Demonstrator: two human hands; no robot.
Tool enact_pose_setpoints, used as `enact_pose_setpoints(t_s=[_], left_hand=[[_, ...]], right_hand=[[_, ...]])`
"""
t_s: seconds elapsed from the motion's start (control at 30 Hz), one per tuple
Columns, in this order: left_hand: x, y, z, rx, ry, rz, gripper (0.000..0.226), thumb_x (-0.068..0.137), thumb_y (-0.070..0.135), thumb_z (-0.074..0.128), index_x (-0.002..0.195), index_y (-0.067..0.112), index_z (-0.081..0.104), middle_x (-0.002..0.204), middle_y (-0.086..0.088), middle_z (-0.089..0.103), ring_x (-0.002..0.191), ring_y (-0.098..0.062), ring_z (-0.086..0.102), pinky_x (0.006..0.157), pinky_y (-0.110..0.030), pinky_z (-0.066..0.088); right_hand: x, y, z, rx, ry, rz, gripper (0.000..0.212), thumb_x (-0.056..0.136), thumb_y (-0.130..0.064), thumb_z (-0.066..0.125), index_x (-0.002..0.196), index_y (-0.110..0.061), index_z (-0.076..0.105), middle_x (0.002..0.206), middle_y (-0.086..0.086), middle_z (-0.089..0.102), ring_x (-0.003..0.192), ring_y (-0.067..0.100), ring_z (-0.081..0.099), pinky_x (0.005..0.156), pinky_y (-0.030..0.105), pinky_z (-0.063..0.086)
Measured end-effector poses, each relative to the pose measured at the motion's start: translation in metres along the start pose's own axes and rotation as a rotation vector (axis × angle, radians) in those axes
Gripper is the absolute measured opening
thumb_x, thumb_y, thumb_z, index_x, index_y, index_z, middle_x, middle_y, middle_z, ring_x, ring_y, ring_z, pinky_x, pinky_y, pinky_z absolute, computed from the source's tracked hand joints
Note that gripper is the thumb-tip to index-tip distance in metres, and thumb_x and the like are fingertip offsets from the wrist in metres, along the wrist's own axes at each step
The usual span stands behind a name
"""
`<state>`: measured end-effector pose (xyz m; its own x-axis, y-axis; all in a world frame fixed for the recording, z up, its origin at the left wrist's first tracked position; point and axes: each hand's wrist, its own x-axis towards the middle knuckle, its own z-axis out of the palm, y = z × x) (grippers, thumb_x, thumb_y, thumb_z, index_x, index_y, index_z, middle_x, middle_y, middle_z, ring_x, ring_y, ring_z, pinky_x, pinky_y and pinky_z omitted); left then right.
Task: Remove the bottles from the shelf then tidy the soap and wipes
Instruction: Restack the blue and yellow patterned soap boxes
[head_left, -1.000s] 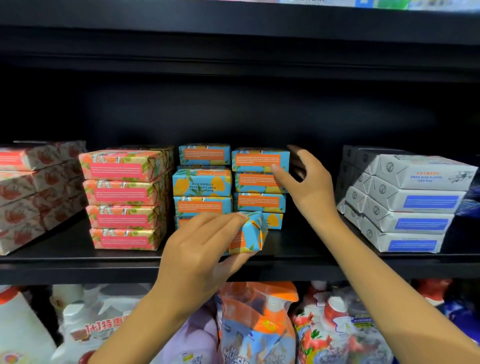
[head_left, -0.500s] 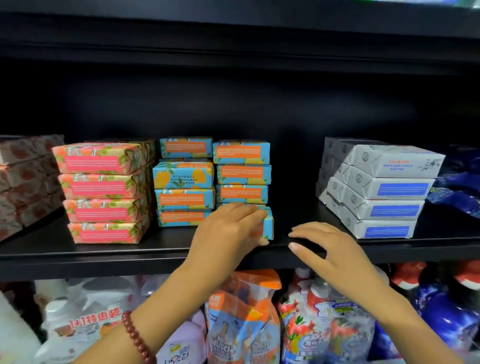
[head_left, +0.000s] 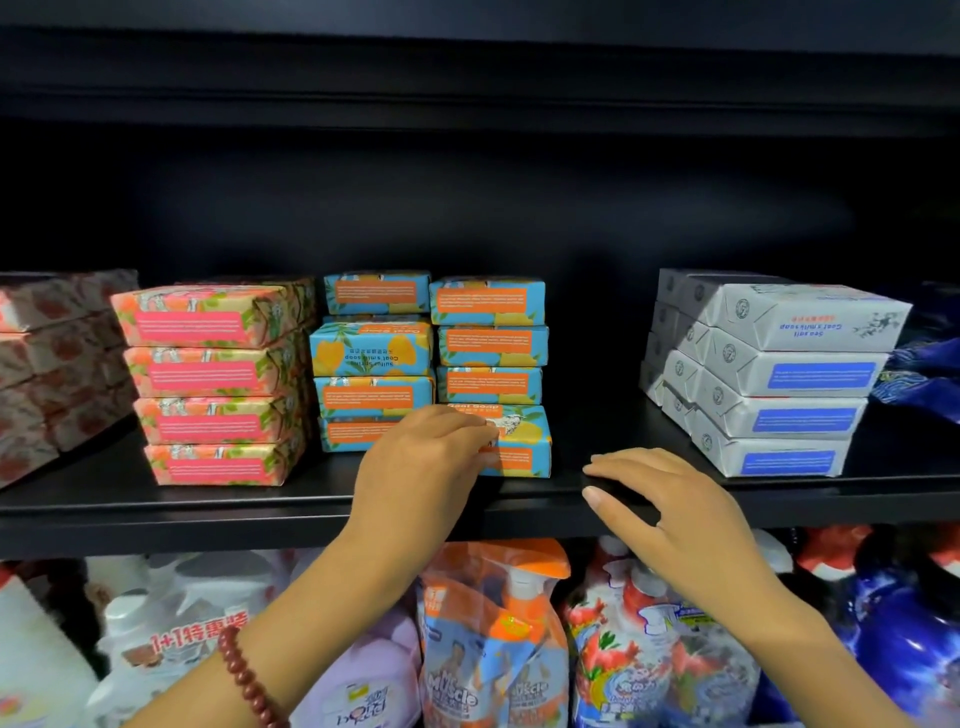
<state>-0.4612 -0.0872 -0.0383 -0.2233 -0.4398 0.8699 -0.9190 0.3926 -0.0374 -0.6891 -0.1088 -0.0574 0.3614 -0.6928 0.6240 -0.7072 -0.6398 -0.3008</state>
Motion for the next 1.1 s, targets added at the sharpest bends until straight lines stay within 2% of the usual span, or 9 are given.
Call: enact_pose_setpoints(t_s=[0.23, 0.47, 0.53, 0.6, 0.7, 0.77, 0.9, 1.03, 1.1], left_hand=[[0.008, -0.002, 0.01, 0.027, -0.07, -0.054, 0.01, 0.064, 0.011, 0.08, 0.072, 0.009, 0.075, 0.073, -0.003, 0.073, 0.069, -0.025, 0.069, 0.052, -0.033, 0.057], [0.017, -0.003, 0.017, 0.081, -0.173, -0.165, 0.017, 0.06, 0.011, 0.088, 0.067, 0.011, 0.073, 0.068, -0.003, 0.07, 0.063, -0.028, 0.067, 0.043, -0.037, 0.054], [0.015, -0.002, 0.015, 0.054, -0.157, -0.157, 0.015, 0.063, 0.01, 0.086, 0.072, 0.01, 0.074, 0.073, -0.004, 0.071, 0.069, -0.029, 0.068, 0.046, -0.038, 0.056], [0.005, -0.001, 0.008, -0.01, -0.101, -0.123, 0.014, 0.072, 0.013, 0.078, 0.085, 0.009, 0.075, 0.089, -0.004, 0.074, 0.082, -0.027, 0.069, 0.062, -0.035, 0.058], [-0.024, -0.009, -0.011, -0.056, 0.021, -0.096, 0.027, 0.086, 0.032, 0.061, 0.095, 0.01, 0.074, 0.102, -0.002, 0.072, 0.093, -0.019, 0.064, 0.079, -0.027, 0.049], [-0.046, -0.021, -0.026, -0.028, 0.045, -0.14, 0.037, 0.087, 0.041, 0.058, 0.092, 0.009, 0.075, 0.099, -0.002, 0.072, 0.092, -0.019, 0.064, 0.082, -0.026, 0.048], [-0.077, -0.042, -0.047, 0.026, 0.032, -0.193, 0.044, 0.086, 0.046, 0.056, 0.088, 0.007, 0.076, 0.095, -0.002, 0.073, 0.088, -0.02, 0.065, 0.082, -0.029, 0.047], [-0.087, -0.049, -0.054, -0.035, 0.019, -0.206, 0.042, 0.085, 0.045, 0.058, 0.096, 0.009, 0.075, 0.1, 0.0, 0.073, 0.09, -0.016, 0.066, 0.083, -0.03, 0.051], [-0.087, -0.05, -0.055, -0.07, 0.005, -0.235, 0.041, 0.083, 0.046, 0.059, 0.096, 0.011, 0.075, 0.1, 0.001, 0.073, 0.091, -0.013, 0.065, 0.085, -0.024, 0.048]], right_hand=[[0.0, 0.001, 0.002, -0.01, 0.035, -0.013, 0.05, 0.082, -0.061, 0.035, 0.105, -0.033, 0.068, 0.104, -0.028, 0.056, 0.102, -0.014, 0.038, 0.075, 0.003, 0.03], [0.0, -0.001, 0.001, -0.018, 0.045, -0.013, 0.049, 0.082, -0.061, 0.037, 0.104, -0.032, 0.069, 0.102, -0.028, 0.056, 0.102, -0.012, 0.041, 0.074, 0.005, 0.031], [0.001, 0.0, -0.001, -0.008, 0.017, -0.003, 0.048, 0.081, -0.063, 0.039, 0.105, -0.033, 0.068, 0.102, -0.03, 0.055, 0.102, -0.01, 0.044, 0.075, 0.005, 0.033], [0.004, -0.002, -0.006, 0.051, -0.012, 0.017, 0.04, 0.083, -0.061, 0.052, 0.105, -0.032, 0.068, 0.104, -0.029, 0.057, 0.102, -0.009, 0.049, 0.079, 0.005, 0.036], [0.013, -0.01, -0.012, 0.203, 0.05, 0.025, 0.024, 0.083, -0.035, 0.065, 0.104, -0.027, 0.07, 0.108, -0.021, 0.062, 0.104, -0.016, 0.048, 0.085, -0.002, 0.03], [0.027, -0.026, -0.014, 0.283, 0.105, 0.0, 0.023, 0.082, -0.029, 0.067, 0.104, -0.024, 0.069, 0.109, -0.018, 0.063, 0.105, -0.015, 0.049, 0.085, -0.003, 0.031], [0.068, -0.07, -0.014, 0.33, 0.096, -0.14, 0.031, 0.082, -0.037, 0.063, 0.11, -0.023, 0.066, 0.11, -0.017, 0.062, 0.106, -0.007, 0.053, 0.088, 0.005, 0.039], [0.114, -0.109, -0.005, 0.195, 0.033, -0.255, 0.039, 0.085, -0.034, 0.065, 0.122, -0.019, 0.061, 0.116, -0.017, 0.054, 0.11, -0.003, 0.047, 0.088, 0.002, 0.032], [0.132, -0.124, 0.006, 0.069, -0.063, -0.318, 0.047, 0.087, -0.039, 0.06, 0.129, -0.017, 0.055, 0.125, -0.01, 0.054, 0.116, 0.004, 0.046, 0.088, 0.007, 0.03]])
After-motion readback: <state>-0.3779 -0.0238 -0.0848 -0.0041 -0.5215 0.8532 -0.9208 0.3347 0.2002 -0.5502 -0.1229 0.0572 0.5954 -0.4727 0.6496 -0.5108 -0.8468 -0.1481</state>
